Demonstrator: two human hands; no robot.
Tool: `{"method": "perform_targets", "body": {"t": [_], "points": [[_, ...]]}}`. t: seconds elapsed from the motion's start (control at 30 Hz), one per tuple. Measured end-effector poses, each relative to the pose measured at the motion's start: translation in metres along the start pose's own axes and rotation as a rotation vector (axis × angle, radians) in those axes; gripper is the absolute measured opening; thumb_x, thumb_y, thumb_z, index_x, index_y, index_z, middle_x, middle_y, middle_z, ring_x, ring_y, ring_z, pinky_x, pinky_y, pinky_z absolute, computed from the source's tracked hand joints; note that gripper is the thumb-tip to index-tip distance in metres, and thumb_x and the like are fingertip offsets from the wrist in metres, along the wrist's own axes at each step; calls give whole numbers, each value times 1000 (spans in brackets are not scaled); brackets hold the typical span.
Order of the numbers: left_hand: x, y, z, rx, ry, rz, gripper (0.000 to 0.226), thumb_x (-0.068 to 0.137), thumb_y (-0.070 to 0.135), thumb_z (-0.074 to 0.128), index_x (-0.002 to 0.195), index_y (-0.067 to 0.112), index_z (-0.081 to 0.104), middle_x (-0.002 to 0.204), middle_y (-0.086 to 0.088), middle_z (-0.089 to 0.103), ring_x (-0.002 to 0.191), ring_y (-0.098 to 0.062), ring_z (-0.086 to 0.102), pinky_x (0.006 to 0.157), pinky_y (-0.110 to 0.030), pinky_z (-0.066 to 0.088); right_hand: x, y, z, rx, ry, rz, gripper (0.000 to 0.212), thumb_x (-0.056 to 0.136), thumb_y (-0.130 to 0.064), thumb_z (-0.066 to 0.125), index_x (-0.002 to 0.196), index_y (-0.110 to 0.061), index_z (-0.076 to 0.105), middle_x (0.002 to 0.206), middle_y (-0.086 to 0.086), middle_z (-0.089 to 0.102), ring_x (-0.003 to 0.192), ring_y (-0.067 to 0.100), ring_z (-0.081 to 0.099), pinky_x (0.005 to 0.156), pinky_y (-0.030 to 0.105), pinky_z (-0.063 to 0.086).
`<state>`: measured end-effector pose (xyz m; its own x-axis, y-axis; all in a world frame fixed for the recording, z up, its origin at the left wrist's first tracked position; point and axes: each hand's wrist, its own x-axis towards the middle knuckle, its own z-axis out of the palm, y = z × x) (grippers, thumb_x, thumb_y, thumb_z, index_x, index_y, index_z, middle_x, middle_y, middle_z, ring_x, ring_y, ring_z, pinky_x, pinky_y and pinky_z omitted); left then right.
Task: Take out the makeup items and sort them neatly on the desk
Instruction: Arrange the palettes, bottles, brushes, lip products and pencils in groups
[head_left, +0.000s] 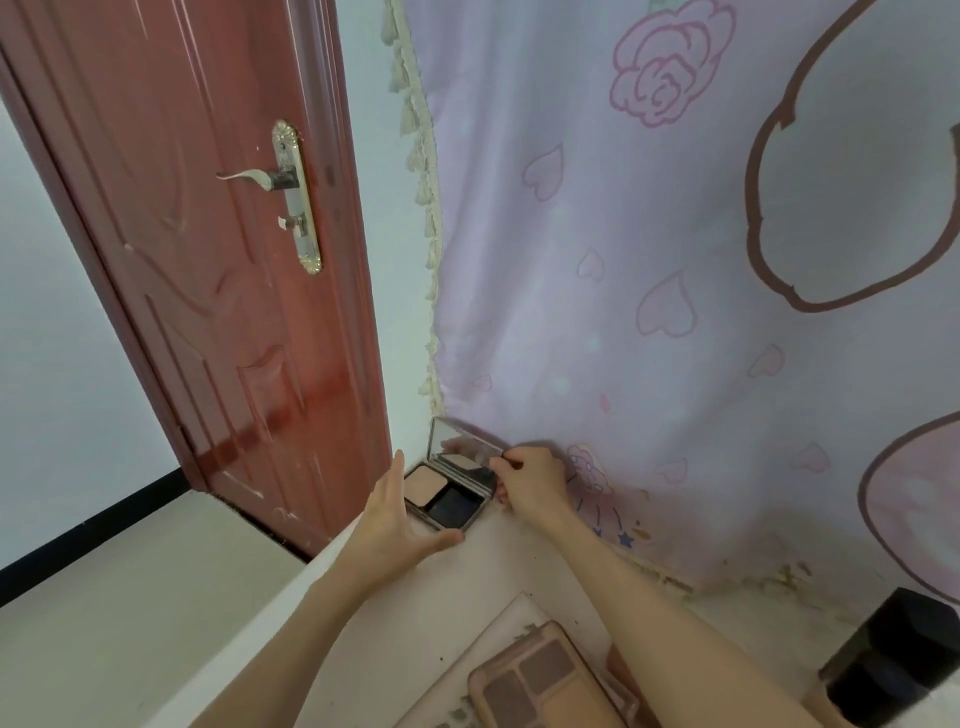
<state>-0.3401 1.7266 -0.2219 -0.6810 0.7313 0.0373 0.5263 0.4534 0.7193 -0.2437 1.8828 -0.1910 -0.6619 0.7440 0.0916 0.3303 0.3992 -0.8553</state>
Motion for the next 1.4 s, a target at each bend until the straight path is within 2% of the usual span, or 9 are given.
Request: {"method": "perform_targets", "body": {"t": [0.47,0.67,0.8,0.87,0.97,1.03,1.1,1.23,1.4], "points": [[-1,-3,10,173,143,18,114,67,67,63,148,17,1,154,-1,18,140,-17,17,113,-35,22,12,5,7,114,47,141,28,88,-12,57,82,15,62,69,24,64,61,23,60,71,45,55],[1,-5,11,195,168,19,113,63,72,61,148,22,5,152,0,22,139,-18,21,112,-37,22,8,7,7,138,58,168,33,88,-20,58,87,13,66,83,29,67,66,24,59,74,46,54],[1,-4,8,157,134,8,115,64,71,64,148,22,2,152,-1,20,141,-18,16,113,-40,21,-4,9,-7,110,36,167,25,91,-18,54,77,-1,65,74,18,65,61,23,58,54,35,52],[-2,-3,6,110,138,-3,112,68,66,64,148,20,2,154,-2,15,142,-17,10,113,-40,19,-15,9,-19,101,-35,156,20,91,-14,51,78,-5,61,73,15,58,58,21,55,54,31,47],[-12,1,5,47,179,-27,99,78,60,59,149,17,5,154,-4,13,143,-17,7,114,-42,19,-36,5,-42,-10,-164,110,25,91,-14,51,85,8,61,75,13,57,58,16,53,56,29,41],[-24,3,5,34,185,-30,89,83,58,54,148,17,9,154,-4,16,142,-19,13,113,-44,21,-51,1,-56,-94,-212,44,30,90,-15,53,88,14,61,73,12,56,64,18,51,61,27,39],[-39,4,5,28,194,-18,79,86,54,51,148,17,16,152,-3,20,140,-19,19,112,-44,24,-70,-6,-67,-191,-260,-12,25,92,-19,54,91,2,67,73,1,58,70,14,52,61,20,39],[-73,3,5,1,162,29,59,92,44,48,143,19,30,147,-1,34,135,-18,31,109,-38,25,-111,-22,-80,-322,-324,-96,30,90,-29,57,117,-15,63,108,-5,62,93,4,53,70,12,35],[-106,-6,10,436,45,94,48,100,35,26,146,23,24,155,5,19,143,-12,11,116,-32,4,-160,-25,-87,-538,-543,-203,62,80,-46,65,136,-29,44,143,-3,41,130,14,38,102,26,29]]}}
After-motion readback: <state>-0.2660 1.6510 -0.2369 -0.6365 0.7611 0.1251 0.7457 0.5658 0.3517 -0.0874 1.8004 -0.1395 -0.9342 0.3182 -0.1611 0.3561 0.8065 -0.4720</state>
